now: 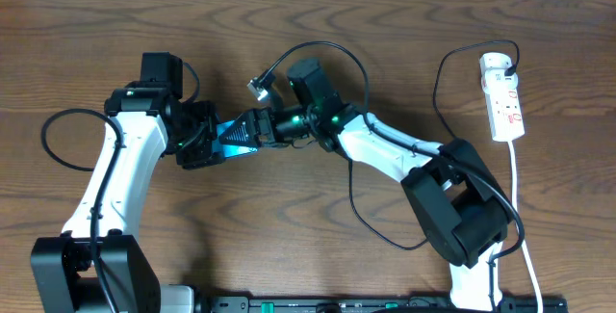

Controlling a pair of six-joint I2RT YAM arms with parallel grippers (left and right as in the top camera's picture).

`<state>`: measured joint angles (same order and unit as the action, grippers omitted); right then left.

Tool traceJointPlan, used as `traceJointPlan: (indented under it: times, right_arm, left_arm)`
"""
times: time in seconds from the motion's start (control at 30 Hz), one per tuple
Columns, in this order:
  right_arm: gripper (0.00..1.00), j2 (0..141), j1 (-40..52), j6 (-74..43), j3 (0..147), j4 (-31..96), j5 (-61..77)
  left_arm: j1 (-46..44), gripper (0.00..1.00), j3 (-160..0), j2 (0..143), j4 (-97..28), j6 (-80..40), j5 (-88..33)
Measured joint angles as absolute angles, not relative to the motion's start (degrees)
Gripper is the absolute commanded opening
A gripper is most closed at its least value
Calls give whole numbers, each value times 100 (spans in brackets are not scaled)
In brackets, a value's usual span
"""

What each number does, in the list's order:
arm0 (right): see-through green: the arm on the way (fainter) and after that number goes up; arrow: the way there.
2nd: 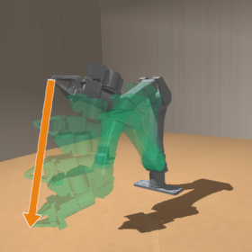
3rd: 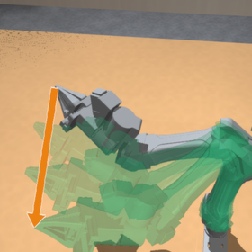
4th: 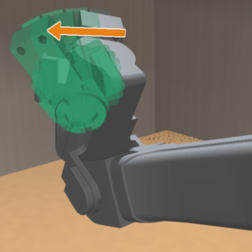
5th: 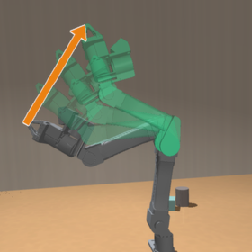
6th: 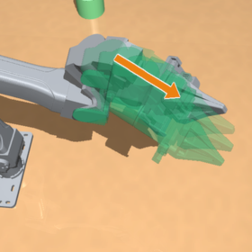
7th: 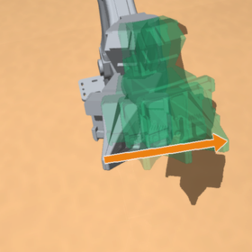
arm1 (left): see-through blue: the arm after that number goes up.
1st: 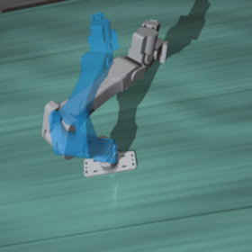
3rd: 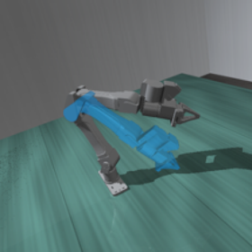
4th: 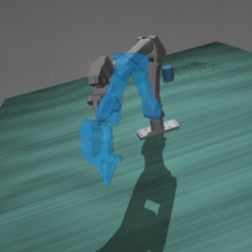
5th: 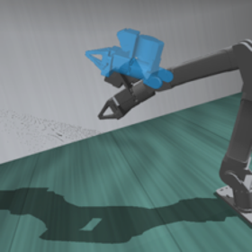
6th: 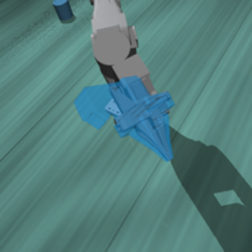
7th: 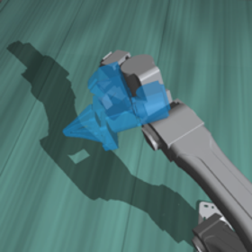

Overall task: Plug charger to phone and switch on socket
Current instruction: 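Grasp the smartphone's top edge with the right gripper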

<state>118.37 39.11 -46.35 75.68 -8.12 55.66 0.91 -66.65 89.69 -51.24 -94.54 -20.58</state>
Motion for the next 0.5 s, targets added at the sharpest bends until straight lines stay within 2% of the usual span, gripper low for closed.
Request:
traceJointPlan:
  times: [0.07, 0.33, 0.5]
  right_arm:
    - [82, 11837, 3940, -4648, 7568, -840, 5520]
    - [73, 11837, 3957, -4713, 7568, -847, 5428]
    - [60, 11837, 3957, -4729, 7568, -847, 5415]
  left_arm:
    - [91, 7, -6665, 8969, -5124, -9454, -2102]
    - [91, 7, -6665, 8969, -5153, -9454, -2130]
    - [91, 7, -6665, 8969, -5288, -9452, -2137]
